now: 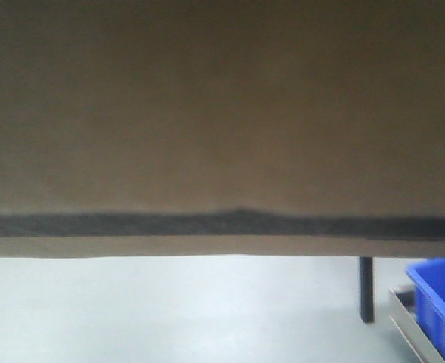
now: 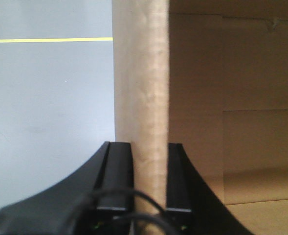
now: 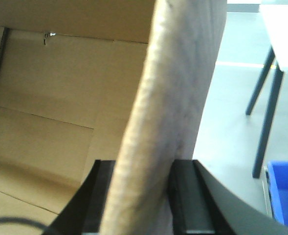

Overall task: Grab box from left shelf to table start
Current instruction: 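Hold the box with both grippers while the base drives toward the table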

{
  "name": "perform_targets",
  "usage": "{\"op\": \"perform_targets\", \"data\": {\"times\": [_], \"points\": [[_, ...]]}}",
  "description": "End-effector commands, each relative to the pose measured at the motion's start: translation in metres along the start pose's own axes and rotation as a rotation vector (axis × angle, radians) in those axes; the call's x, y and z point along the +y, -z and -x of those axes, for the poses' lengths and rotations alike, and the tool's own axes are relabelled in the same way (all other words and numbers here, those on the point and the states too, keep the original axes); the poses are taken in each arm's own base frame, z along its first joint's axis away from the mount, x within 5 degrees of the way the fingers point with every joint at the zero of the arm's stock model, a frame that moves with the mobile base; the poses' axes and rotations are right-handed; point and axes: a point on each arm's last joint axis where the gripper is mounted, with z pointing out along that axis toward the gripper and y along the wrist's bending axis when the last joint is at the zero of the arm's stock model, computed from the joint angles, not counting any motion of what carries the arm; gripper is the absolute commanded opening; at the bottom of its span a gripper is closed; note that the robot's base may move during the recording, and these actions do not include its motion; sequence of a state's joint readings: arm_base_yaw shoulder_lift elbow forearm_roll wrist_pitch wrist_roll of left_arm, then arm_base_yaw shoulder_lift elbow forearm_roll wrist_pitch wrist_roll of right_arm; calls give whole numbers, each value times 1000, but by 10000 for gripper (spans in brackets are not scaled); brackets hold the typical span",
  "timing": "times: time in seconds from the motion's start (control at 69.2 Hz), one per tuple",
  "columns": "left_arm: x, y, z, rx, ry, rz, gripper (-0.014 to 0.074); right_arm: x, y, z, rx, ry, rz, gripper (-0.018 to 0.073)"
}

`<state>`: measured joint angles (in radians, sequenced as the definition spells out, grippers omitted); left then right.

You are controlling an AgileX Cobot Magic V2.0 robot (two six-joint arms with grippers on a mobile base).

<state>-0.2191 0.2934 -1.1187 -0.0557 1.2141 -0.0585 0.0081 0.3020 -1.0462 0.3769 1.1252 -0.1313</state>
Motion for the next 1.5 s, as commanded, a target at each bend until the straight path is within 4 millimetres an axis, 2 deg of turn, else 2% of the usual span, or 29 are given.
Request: {"op": "perform_targets", "data": {"times": [0.0,1.488], "points": [[-6,5,19,-147,21,-74,-92,1,3,18,-140,30,-3,20],[-7,5,19,-147,26,-77,-92,1,3,18,-140,30,-3,20]]}}
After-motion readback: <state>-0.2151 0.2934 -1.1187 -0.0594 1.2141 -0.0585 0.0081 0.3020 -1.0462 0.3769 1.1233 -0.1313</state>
